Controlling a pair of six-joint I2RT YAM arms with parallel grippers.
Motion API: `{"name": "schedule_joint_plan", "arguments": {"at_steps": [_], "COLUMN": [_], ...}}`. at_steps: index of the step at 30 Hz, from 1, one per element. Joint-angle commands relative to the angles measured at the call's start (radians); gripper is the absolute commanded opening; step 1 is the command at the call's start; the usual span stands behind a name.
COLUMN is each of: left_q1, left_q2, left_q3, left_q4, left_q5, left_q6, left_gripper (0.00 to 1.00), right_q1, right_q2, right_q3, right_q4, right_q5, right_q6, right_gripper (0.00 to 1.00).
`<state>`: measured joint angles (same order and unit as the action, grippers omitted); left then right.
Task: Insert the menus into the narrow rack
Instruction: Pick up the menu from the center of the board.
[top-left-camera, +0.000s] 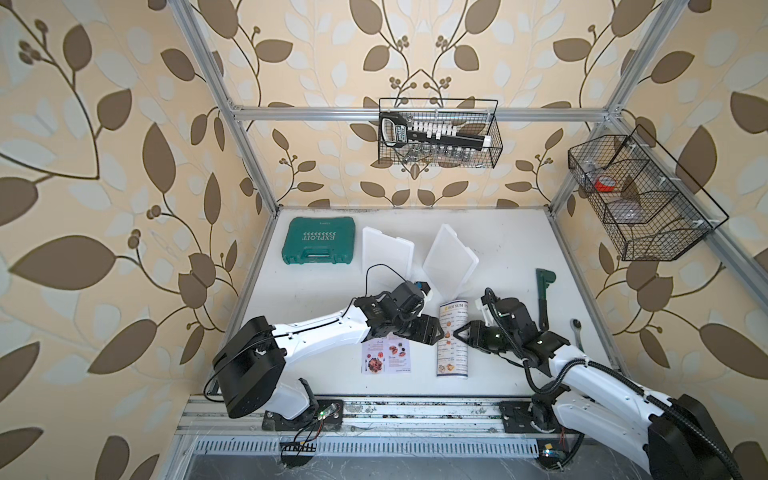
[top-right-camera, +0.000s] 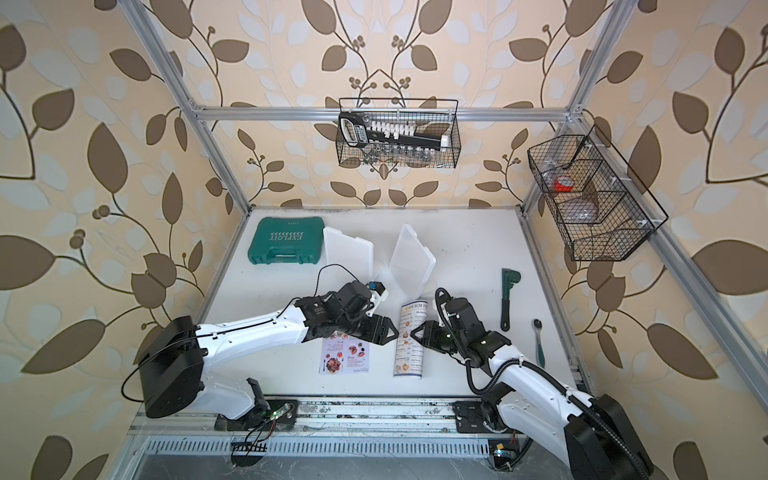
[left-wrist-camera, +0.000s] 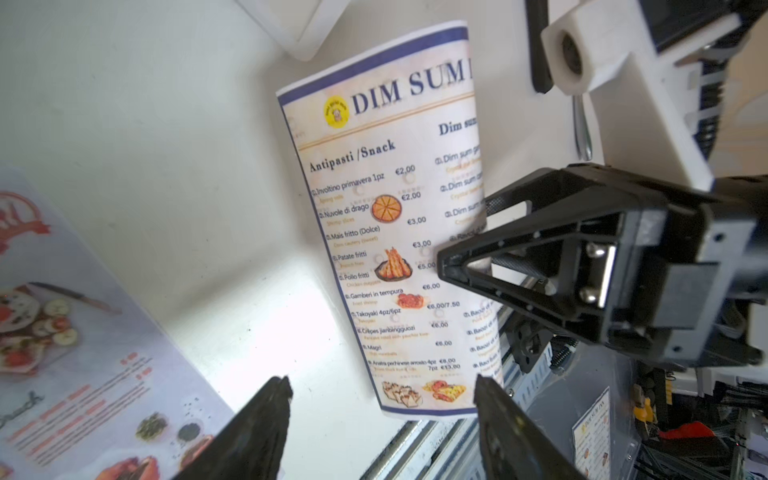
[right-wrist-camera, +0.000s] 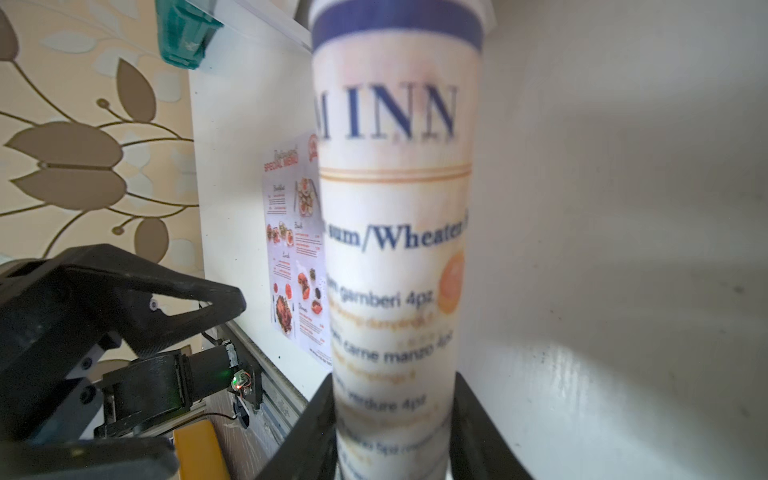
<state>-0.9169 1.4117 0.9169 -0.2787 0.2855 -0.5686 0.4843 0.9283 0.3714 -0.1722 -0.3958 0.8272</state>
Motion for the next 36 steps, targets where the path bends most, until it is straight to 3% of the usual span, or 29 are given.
{"name": "schedule_joint_plan", "arguments": {"at_steps": [1,11,16,24,36], "left_q1": [0.002,0.059,0.166,0.209,0.237], "left_q2": [-0.069,-0.189,-0.230,-0.237,-0.219], "left_q3": [0.050,0.146,0.142,0.123,0.086], "left_q4": [-0.107,-0.191,-0.115,-0.035,0.074], "left_q5": [-0.050,-0.044,0.138,0.282,0.361], "left_q6": [0.074,0.158,0.145,0.124,0.073], "left_gripper": [0.75,0.86,0.87,0.85,0.77], "right_q1": [0.004,0.005,0.005,0.005,0.005], "right_q2": [-0.062,-0.081,-0.031,-0.016,-0.015], "right_q3": [0.076,0.301,0.367,0.398,0.397], "right_q4": [-0.087,-0.146,-0.116,-0.033,0.046], "right_q5": [-0.006,-0.069,-0.095,-0.131,-0.194], "right_q6": [-0.040,-0.146,-0.180,-0.178,-0.154], "right_gripper": [0.42,0.43,0.43,0.43,0.43]}}
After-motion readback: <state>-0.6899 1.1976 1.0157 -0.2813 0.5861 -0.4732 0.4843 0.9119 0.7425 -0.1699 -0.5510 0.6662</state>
